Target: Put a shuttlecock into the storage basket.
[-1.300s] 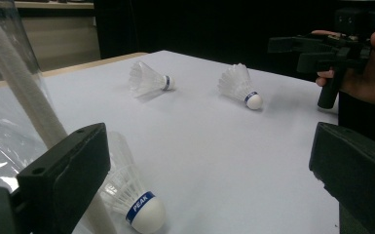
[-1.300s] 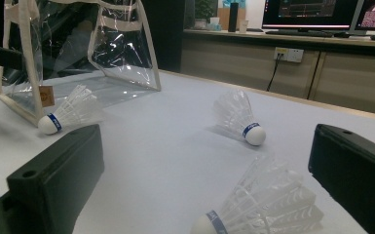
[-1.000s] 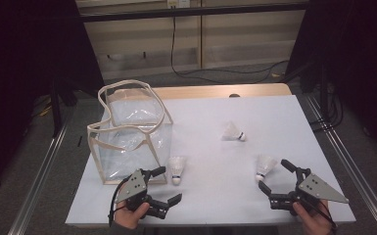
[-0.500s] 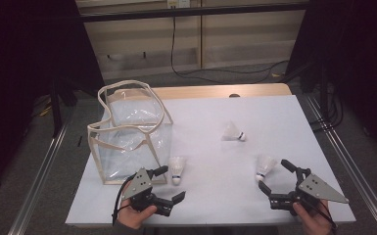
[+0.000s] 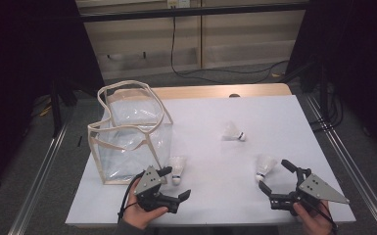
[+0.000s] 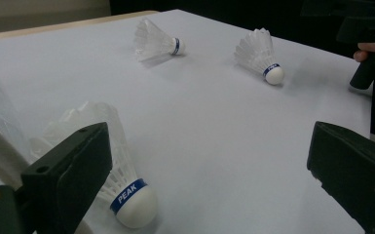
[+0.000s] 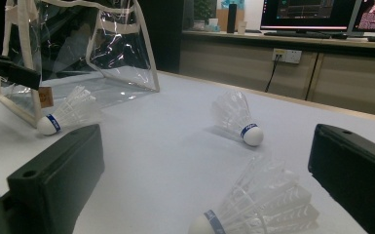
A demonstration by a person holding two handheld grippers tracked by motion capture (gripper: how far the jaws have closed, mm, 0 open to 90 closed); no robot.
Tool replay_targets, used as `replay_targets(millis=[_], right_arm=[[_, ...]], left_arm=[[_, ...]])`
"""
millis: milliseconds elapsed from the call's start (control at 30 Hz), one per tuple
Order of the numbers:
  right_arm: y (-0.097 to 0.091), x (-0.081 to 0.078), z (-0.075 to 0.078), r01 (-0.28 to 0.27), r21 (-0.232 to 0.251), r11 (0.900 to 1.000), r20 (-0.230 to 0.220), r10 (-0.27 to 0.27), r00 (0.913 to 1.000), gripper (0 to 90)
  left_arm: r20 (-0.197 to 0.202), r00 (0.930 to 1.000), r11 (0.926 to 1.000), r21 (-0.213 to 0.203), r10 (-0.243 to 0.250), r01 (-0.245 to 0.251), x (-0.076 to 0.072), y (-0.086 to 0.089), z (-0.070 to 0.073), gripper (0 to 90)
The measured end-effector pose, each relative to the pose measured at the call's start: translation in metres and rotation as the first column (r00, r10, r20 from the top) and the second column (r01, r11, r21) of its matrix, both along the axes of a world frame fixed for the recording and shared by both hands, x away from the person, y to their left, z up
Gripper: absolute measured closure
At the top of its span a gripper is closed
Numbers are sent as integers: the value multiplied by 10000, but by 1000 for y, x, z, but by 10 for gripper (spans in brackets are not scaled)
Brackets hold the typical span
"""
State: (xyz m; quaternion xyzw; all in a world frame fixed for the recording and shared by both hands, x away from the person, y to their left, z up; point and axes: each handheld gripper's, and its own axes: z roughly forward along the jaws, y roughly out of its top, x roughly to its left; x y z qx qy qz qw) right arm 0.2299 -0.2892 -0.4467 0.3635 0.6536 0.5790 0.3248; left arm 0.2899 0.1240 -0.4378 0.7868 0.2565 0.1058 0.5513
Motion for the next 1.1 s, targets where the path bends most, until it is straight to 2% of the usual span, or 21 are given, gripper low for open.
replay_targets(millis=[167, 300, 633, 800, 1000, 1067, 1100], right_arm=[[0, 0, 0, 29, -26, 10000, 17, -29, 10000, 0], [-1, -1, 0, 33, 0, 10000, 11, -33, 10000, 0], [-1, -1, 0, 13, -22, 10000, 34, -13, 10000, 0], [0, -1, 0, 26, -36, 10000, 39, -26, 10000, 0], [0, -1, 0, 32, -57, 10000, 14, -32, 10000, 0], [0, -1, 0, 8, -31, 10000, 12, -8, 10000, 0], [0, -1, 0, 1, -37, 10000, 10, -1, 10000, 0]], left_arm=[[-314, 9994, 9998, 149, 117, -112, 2, -4, -3, 32], [-364, 9992, 9990, 407, 173, -158, 3, -6, -3, 33], [-924, 9952, 9976, 627, 333, -276, 4, -7, -7, 82], [-1082, 9930, 9945, 984, 468, -361, 4, -9, -9, 107], [-1113, 9920, 9933, 1051, 599, -482, 4, -10, -10, 122], [-1089, 9926, 9900, 1357, 545, -394, 5, -10, -11, 126], [-1114, 9920, 9900, 1340, 596, -444, 4, -11, -12, 123]])
